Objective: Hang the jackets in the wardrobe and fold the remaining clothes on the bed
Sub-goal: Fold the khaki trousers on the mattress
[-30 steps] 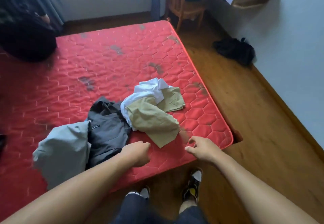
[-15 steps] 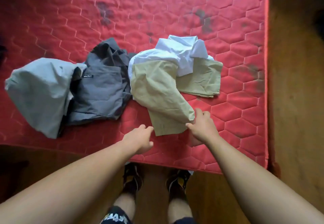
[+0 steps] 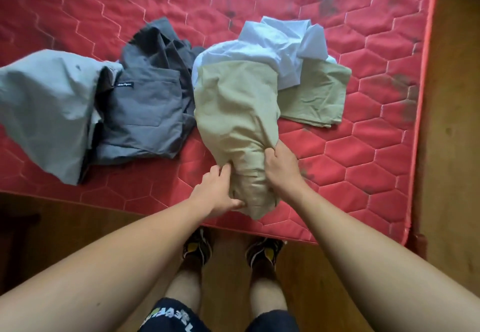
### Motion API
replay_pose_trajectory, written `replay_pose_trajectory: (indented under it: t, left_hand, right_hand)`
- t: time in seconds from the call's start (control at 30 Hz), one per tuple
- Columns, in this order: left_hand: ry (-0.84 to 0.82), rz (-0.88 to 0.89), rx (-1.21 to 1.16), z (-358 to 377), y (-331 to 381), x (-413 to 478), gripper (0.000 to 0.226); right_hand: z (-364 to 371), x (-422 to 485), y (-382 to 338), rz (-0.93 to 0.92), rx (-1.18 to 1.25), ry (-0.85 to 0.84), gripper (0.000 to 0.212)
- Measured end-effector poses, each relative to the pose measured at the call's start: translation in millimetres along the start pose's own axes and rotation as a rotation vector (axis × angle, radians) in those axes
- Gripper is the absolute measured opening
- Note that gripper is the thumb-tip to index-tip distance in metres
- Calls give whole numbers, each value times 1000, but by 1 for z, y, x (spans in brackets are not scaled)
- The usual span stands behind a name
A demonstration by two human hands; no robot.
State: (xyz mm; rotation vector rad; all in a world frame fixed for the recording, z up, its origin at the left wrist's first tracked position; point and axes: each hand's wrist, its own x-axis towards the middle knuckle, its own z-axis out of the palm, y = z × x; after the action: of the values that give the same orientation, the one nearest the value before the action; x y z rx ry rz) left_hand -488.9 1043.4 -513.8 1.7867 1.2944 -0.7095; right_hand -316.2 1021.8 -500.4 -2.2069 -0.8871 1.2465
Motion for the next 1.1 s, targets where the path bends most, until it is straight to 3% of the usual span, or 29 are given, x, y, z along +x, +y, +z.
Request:
replay_pose_trajectory:
  t: [0.1,0.23,0.27,0.4,0.47,0.57,0.67,0.77,0.87,0.97,1.0,1.1]
  left_hand:
    - [147,80,-16,-37,6,-36,102]
    - [188,219,-138,-76,14,-100,131]
    - [227,272,-203,-84,17,-117,129]
    - [460,453,-555,-123,30,-182,60]
    - [558,471,-639,-155,36,-211,42]
    - [651,508,-787,-218,53,-249,35]
    - [614,550,-861,-288,71,-293,27]
    - [565,622,-916,-337,90,-333,24]
    - [514,610,-1025,-373,111,-375,38]
    - [463,695,-1028,-408,127,-411,31]
    - [455,728,-998,-419,132,-424,26]
    - [469,788,-846,-452,137,-456,10]
  right_hand:
    - [-22,-21,-64,-22,150,-31,24]
    - [-69,-53,-153,172,526,15,23]
    - [-81,-64,-173,214,632,6,25]
    - [-120,-113,-242,189,832,-118,16]
    - [-137,-134,-268,123,843,-153,14]
    - [-164,-164,-296,7,687,-95,20]
    - [-181,-195,-311,-101,458,-119,30]
    - [-183,-224,-314,-360,303,-80,60]
    - [-178,-254,-308,-721,230,44,52]
    - [-175,-259,-291,-776,-135,328,93]
    - [-177,-260,-287,-739,-219,432,87]
    - [-194,-258,-288,-610,-186,576,33]
